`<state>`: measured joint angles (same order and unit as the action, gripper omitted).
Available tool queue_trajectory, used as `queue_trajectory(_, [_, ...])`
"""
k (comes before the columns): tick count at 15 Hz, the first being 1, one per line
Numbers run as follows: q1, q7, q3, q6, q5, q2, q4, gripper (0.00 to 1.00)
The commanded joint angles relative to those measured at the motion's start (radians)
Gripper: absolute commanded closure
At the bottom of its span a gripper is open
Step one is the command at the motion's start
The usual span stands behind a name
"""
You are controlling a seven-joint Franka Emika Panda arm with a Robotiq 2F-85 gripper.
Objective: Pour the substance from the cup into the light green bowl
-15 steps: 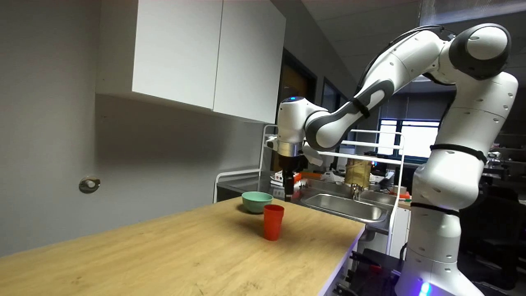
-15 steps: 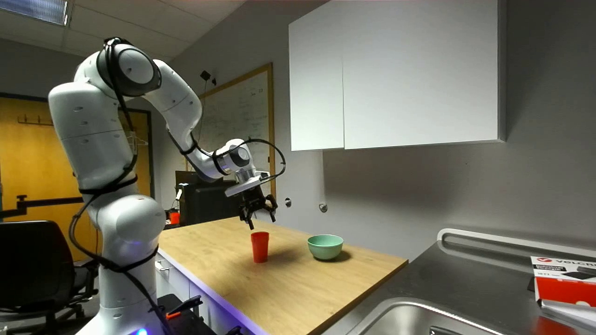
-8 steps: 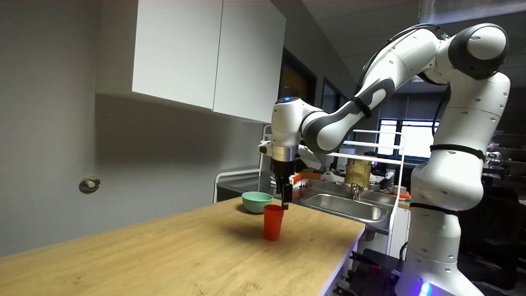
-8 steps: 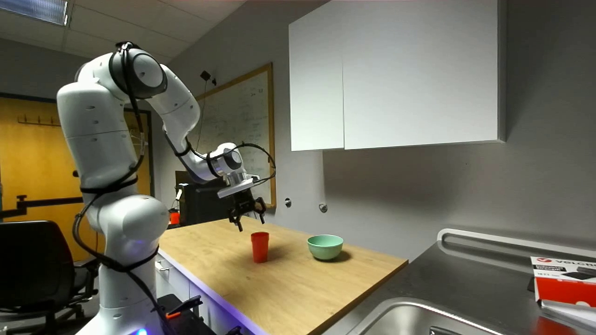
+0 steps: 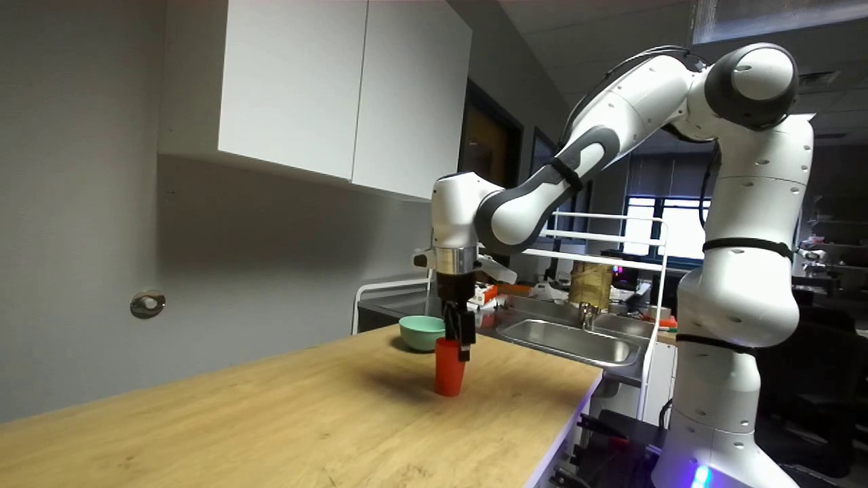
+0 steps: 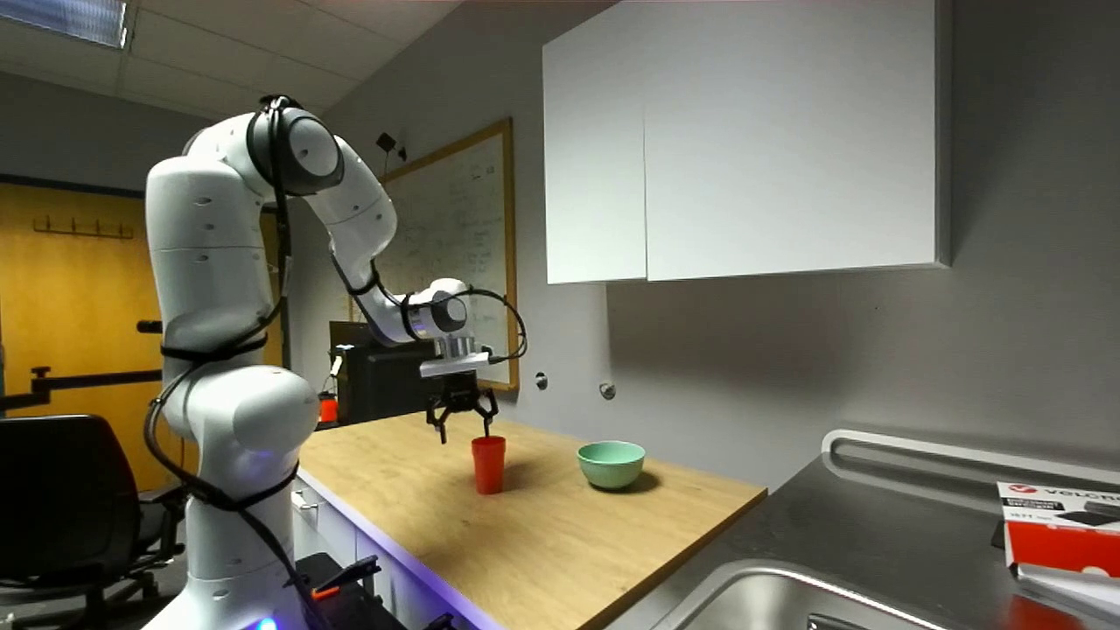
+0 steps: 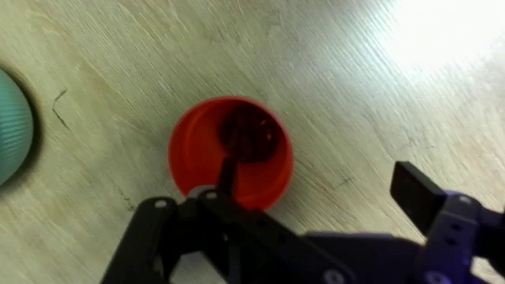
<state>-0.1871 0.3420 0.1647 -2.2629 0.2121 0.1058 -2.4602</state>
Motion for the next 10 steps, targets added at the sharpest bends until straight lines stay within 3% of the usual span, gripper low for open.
queue_trajectory(1, [0.009, 0.111, -0.025, 0.051, -0.089, -0.077, 0.080, 0.00])
queue_trajectory(8, [0.062, 0.177, -0.047, 0.090, -0.157, -0.180, 0.149, 0.02])
queue_trajectory(9, [0.069, 0.176, -0.049, 0.089, -0.158, -0.191, 0.155, 0.26])
queue_trajectory(10, [0.075, 0.170, -0.049, 0.090, -0.157, -0.201, 0.161, 0.27])
